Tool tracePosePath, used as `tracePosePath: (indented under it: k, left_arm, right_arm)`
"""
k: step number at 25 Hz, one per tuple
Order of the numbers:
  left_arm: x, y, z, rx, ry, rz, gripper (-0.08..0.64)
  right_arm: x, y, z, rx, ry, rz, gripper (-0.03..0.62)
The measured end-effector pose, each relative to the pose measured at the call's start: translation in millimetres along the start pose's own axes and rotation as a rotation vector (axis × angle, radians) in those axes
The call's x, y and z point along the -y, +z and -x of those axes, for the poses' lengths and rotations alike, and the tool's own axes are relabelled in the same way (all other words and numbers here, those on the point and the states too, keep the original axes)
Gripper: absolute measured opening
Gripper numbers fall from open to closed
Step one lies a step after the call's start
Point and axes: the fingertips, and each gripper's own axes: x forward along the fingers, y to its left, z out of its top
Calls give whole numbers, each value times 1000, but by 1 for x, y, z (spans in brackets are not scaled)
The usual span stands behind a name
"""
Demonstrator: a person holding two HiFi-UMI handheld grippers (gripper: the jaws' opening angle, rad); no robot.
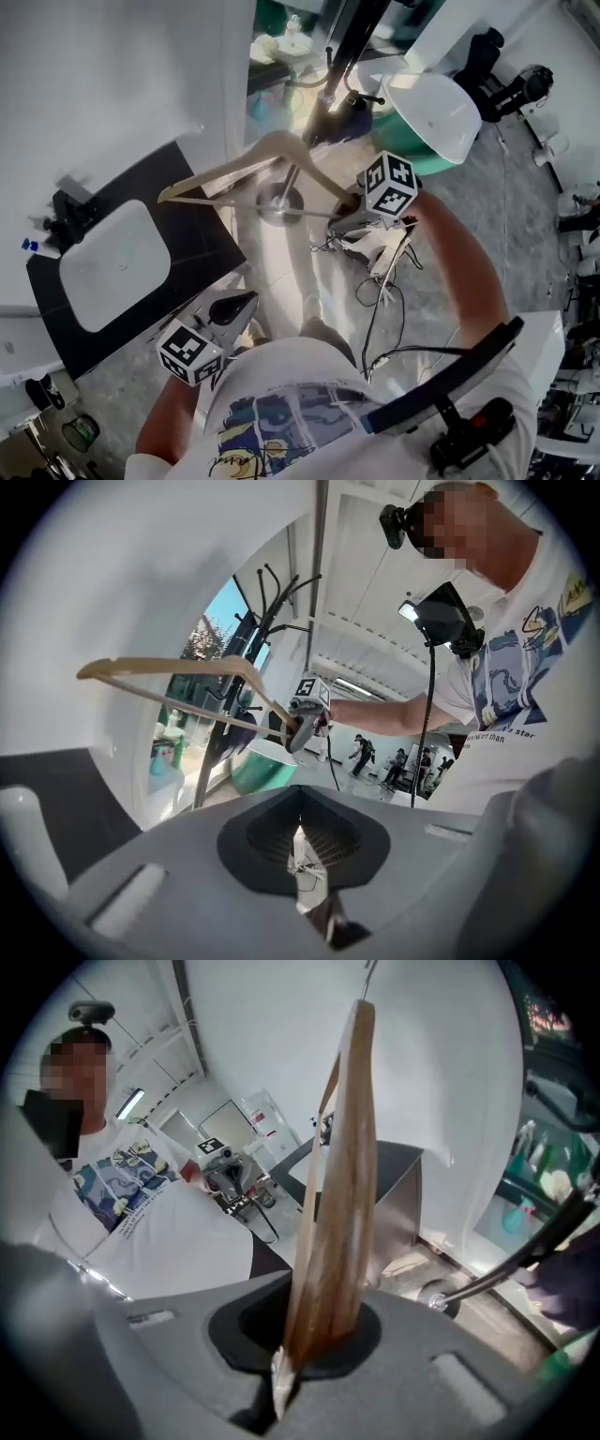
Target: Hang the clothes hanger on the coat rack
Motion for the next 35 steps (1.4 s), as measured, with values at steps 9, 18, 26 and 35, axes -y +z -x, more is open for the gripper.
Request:
tracePosePath:
  k: [9, 18, 26, 35]
  left_arm:
    - [36, 56, -84, 28, -90, -101, 2]
    - [43, 85, -149, 77, -58, -110, 2]
    - [32, 99, -178, 119, 67, -93, 2]
    - [27, 97, -200, 129, 177, -59, 2]
  right_arm:
    - [-2, -20, 165, 45, -194, 89, -2]
    - [25, -17, 265, 19, -235, 183, -2]
    - [97, -34, 283, -6, -189, 180, -2]
    - [149, -36, 285, -11, -187, 247, -2]
